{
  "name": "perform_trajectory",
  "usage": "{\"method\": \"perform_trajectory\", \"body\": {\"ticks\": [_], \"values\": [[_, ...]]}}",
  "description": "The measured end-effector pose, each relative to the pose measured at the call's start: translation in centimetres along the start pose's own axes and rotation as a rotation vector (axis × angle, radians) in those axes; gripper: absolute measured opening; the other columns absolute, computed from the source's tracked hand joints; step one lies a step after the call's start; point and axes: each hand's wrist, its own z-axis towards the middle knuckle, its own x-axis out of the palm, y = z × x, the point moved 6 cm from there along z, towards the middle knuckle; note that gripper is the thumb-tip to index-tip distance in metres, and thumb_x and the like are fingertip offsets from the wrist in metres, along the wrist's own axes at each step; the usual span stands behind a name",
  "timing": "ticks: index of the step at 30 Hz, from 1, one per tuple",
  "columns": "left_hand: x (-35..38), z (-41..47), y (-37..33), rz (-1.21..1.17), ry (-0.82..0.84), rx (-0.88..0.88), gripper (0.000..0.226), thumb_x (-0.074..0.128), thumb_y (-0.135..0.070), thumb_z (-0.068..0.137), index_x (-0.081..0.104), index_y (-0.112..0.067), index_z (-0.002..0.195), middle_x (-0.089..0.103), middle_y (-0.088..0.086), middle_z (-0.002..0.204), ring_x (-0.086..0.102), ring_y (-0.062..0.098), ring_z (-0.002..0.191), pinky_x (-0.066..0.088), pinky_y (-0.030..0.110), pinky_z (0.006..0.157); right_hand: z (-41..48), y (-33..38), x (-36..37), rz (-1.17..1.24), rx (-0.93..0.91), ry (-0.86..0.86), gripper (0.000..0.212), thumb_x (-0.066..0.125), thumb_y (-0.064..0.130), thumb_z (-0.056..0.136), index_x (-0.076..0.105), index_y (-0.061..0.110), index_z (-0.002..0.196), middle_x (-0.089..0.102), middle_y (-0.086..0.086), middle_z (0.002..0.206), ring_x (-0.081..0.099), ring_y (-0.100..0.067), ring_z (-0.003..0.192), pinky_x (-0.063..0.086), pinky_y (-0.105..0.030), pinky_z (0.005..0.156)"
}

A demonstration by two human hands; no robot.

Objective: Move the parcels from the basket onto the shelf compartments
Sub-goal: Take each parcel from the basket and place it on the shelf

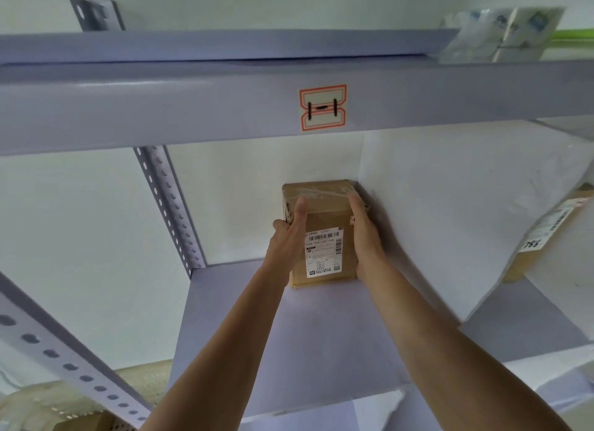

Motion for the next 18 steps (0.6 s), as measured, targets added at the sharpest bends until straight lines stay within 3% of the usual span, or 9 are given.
{"method": "perform_trajectory", "body": {"ticks": [4, 5, 7, 9, 11, 12, 15, 18], "values": [[-0.4, -0.3, 0.4, -0.003, 0.045, 0.015, 0.128, 0.027, -0.110, 0.065, 0.044, -0.021, 0.156, 0.058, 0.010, 0.148, 0.053, 0.036, 0.136, 0.042, 0.055, 0.115, 0.1, 0.0, -0.7, 0.005, -0.027, -0.015, 0.072, 0.055, 0.090, 0.074, 0.075, 0.040, 0.122, 0.079, 0.002, 0.120, 0.074, -0.023, 0.114, 0.053, -0.050, 0.108], [-0.5, -0.2, 0.7, -0.026, 0.057, 0.022, 0.128, 0.024, -0.112, 0.061, 0.047, -0.027, 0.155, 0.057, 0.007, 0.152, 0.051, 0.035, 0.139, 0.040, 0.055, 0.116, 0.4, -0.1, -1.0, -0.006, -0.035, -0.015, 0.078, 0.053, 0.096, 0.071, 0.073, 0.042, 0.125, 0.078, 0.002, 0.121, 0.073, -0.024, 0.116, 0.052, -0.051, 0.110], [-0.7, -0.8, 1.0, -0.088, 0.078, 0.039, 0.110, 0.021, -0.105, 0.075, 0.046, -0.036, 0.157, 0.049, -0.002, 0.160, 0.042, 0.028, 0.148, 0.033, 0.053, 0.120, 0.4, -0.6, -1.7, -0.003, -0.017, -0.011, 0.099, 0.052, 0.106, 0.057, 0.073, 0.040, 0.128, 0.078, 0.002, 0.122, 0.073, -0.023, 0.117, 0.051, -0.051, 0.111], [-1.0, -1.8, 1.1, -0.121, 0.104, 0.062, 0.094, 0.017, -0.094, 0.088, 0.039, -0.040, 0.162, 0.041, -0.008, 0.166, 0.033, 0.024, 0.155, 0.027, 0.052, 0.124, -1.5, -0.3, -1.9, -0.018, 0.015, -0.060, 0.097, 0.046, 0.103, 0.067, 0.076, 0.031, 0.125, 0.079, 0.004, 0.118, 0.075, -0.018, 0.109, 0.058, -0.039, 0.099], [-1.1, -2.5, 1.5, -0.145, 0.123, 0.089, 0.083, 0.016, -0.085, 0.097, 0.036, -0.038, 0.163, 0.038, -0.008, 0.167, 0.031, 0.022, 0.156, 0.025, 0.049, 0.124, -3.9, 0.1, -1.7, -0.041, 0.019, -0.108, 0.071, 0.036, 0.081, 0.096, 0.074, 0.026, 0.121, 0.076, 0.009, 0.112, 0.074, -0.005, 0.089, 0.058, -0.019, 0.070], [-1.3, -2.9, 1.7, -0.155, 0.132, 0.107, 0.080, 0.016, -0.080, 0.100, 0.034, -0.036, 0.164, 0.037, -0.009, 0.166, 0.031, 0.020, 0.155, 0.025, 0.047, 0.124, -4.7, -0.1, -1.8, -0.057, 0.016, -0.114, 0.061, 0.031, 0.072, 0.103, 0.070, 0.029, 0.123, 0.073, 0.012, 0.114, 0.071, 0.001, 0.085, 0.053, -0.015, 0.066], [-2.0, -4.4, 3.2, -0.186, 0.142, 0.137, 0.076, 0.018, -0.075, 0.104, 0.024, -0.034, 0.168, 0.030, -0.012, 0.169, 0.026, 0.012, 0.157, 0.018, 0.048, 0.130, -6.7, -1.6, -2.5, -0.089, 0.015, -0.112, 0.066, 0.027, 0.065, 0.107, 0.055, 0.023, 0.149, 0.061, 0.009, 0.139, 0.059, -0.001, 0.114, 0.041, -0.017, 0.090], [-2.9, -6.1, 5.0, -0.198, 0.113, 0.123, 0.084, 0.023, -0.081, 0.098, 0.022, -0.034, 0.169, 0.023, -0.011, 0.175, 0.021, 0.015, 0.162, 0.017, 0.054, 0.132, -9.3, -2.5, -2.6, -0.104, 0.012, -0.096, 0.072, 0.025, 0.065, 0.107, 0.042, 0.018, 0.159, 0.048, 0.003, 0.160, 0.048, -0.009, 0.138, 0.028, -0.024, 0.108]]}}
